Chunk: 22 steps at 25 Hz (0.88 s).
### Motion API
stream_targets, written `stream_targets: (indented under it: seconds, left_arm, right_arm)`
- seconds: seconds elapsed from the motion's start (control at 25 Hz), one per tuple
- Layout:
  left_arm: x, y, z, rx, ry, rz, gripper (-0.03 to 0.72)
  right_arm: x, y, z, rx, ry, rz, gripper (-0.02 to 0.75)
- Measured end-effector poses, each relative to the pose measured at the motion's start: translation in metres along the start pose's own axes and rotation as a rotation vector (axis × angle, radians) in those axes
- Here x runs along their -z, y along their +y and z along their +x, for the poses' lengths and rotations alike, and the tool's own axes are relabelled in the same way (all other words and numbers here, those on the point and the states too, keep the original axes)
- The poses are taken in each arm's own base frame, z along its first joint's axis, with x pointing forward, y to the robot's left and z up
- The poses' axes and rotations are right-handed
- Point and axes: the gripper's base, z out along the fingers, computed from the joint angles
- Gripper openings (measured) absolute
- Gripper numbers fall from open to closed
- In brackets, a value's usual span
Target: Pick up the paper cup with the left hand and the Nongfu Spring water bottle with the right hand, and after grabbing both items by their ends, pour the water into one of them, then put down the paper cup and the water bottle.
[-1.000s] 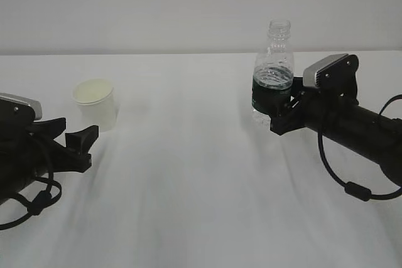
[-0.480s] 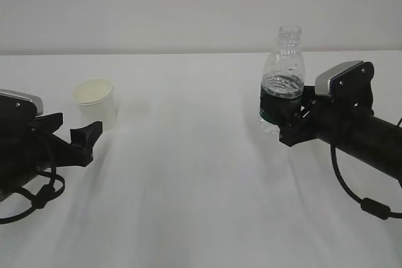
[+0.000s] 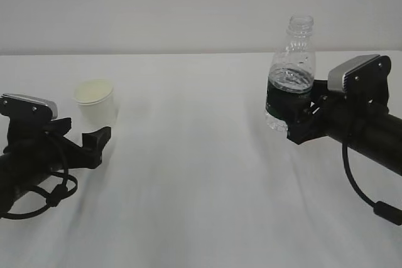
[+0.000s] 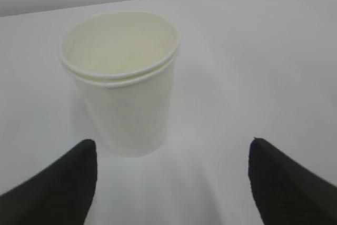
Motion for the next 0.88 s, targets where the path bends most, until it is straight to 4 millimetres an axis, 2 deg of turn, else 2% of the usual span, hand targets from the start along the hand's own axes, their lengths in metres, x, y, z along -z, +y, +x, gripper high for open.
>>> stream_targets:
  seconds: [0.28,0.88]
  left_arm:
    - [-0.02,0.001,0.006,0.002,-0.003,-0.005,0.663]
    - [-0.05,0.006,0.014,0.03,-0.021,-0.064,0.663]
  right_arm:
    - [0.006,0.003,0.0,-0.004,0.008,-0.001,0.46]
    - [0.006,0.003,0.001,-0.005,0.01,-0.001,0.46]
